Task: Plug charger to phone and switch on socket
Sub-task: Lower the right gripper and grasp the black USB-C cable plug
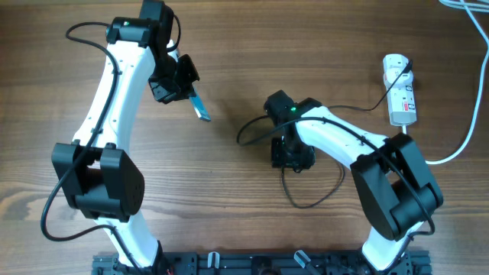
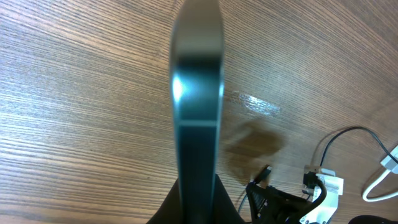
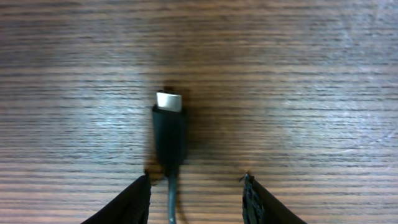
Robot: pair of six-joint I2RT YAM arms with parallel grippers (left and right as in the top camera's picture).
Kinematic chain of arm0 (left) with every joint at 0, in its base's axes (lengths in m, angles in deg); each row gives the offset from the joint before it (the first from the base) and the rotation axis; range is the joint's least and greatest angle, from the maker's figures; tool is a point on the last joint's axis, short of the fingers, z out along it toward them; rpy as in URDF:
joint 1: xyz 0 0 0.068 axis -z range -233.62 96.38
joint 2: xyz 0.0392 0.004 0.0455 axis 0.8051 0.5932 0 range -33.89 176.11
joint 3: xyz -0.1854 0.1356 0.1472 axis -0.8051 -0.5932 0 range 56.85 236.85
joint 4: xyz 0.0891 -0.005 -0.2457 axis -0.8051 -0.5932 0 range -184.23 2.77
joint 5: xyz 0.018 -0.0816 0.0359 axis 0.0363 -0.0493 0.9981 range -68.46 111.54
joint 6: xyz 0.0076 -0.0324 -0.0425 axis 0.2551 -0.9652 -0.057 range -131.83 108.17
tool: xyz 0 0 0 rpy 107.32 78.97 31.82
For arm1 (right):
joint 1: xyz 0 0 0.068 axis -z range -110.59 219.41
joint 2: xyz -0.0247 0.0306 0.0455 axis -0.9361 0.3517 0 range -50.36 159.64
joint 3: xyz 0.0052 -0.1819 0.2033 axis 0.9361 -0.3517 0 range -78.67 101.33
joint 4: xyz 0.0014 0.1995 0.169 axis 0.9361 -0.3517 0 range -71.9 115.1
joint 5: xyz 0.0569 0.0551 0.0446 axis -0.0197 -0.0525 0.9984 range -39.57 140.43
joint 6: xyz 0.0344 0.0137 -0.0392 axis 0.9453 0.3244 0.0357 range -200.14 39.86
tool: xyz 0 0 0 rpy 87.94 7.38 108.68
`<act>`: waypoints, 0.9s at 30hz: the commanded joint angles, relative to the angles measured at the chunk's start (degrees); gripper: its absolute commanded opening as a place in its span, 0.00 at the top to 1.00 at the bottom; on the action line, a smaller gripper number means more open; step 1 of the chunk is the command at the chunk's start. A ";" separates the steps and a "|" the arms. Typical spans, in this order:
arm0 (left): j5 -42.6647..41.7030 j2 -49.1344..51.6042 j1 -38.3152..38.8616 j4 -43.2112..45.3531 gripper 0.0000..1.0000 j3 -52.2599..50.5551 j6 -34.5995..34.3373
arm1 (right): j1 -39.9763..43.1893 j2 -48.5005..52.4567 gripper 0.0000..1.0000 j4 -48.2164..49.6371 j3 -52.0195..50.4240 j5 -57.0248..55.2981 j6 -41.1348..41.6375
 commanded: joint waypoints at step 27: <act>2.25 -1.88 -0.11 0.11 0.96 -0.31 -0.79 | -2.34 1.01 0.80 3.67 -1.07 -5.25 8.00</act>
